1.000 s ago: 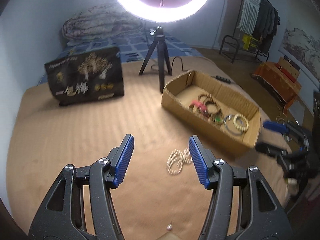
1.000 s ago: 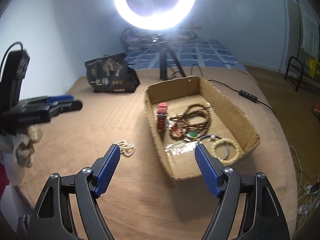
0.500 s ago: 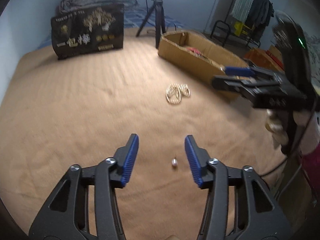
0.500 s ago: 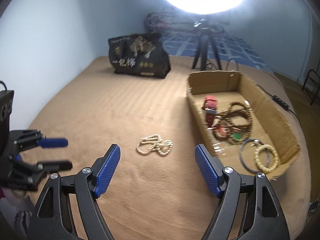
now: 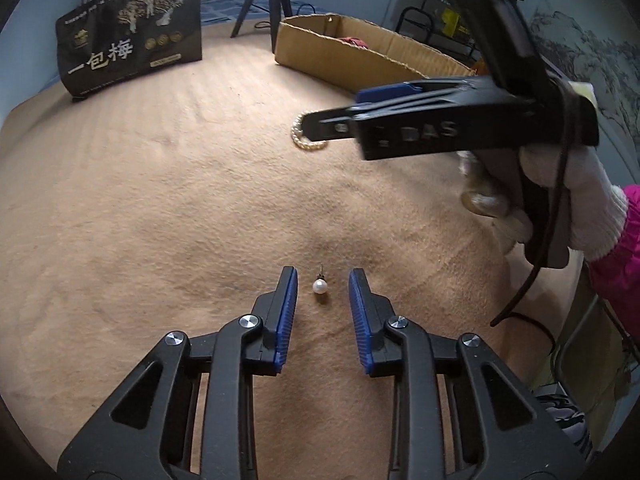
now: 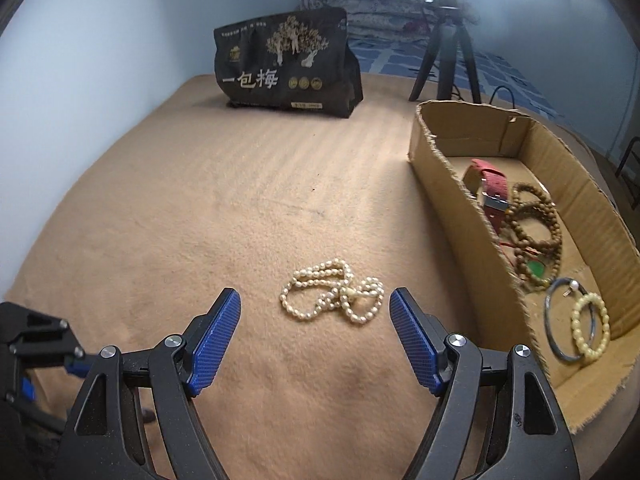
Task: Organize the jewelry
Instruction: 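Close the left tool on the second pearl earring while the right tool grips the cream pearl necklace, then carry the earring with the left tool into the box while the right tool carries the pearl necklace there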
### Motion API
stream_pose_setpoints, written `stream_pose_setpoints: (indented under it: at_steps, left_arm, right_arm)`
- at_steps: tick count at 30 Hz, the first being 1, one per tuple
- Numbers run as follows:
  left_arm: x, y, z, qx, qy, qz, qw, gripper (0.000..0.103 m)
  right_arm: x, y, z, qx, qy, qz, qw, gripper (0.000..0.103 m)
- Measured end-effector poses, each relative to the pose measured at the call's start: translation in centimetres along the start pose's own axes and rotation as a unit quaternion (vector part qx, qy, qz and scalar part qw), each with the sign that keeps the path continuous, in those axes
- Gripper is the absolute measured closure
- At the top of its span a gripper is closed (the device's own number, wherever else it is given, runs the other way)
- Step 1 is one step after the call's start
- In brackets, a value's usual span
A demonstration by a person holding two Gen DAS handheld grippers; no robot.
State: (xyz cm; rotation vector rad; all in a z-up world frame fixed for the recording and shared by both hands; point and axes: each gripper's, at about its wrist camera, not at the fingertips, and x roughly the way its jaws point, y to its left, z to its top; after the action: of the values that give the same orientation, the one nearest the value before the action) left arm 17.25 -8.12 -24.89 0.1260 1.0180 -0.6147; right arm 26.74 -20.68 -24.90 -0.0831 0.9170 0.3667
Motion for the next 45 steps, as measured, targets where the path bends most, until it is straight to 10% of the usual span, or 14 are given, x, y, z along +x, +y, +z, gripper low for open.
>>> stream_pose_setpoints:
  at_steps: [21,30,45]
  left_arm:
    - [1.6,-0.1,-0.5,0.023,0.007,0.019,0.9995,0.096]
    - [1.3,-0.3,-0.7,0.019,0.001,0.026,0.9995,0.097]
    - [-0.7,1.0,-0.2,-0.017,-0.012,0.043,0.9989,0.097]
  right_arm:
    - [4.4,-0.1,1.2,-0.008,0.033,-0.042,0.999,0.026]
    - [4.0,-0.1,1.1,-0.002,0.037,-0.014,0.999,0.084]
    - [0.7,0.7,0.4,-0.009,0.011,0.002,1.000,0.097]
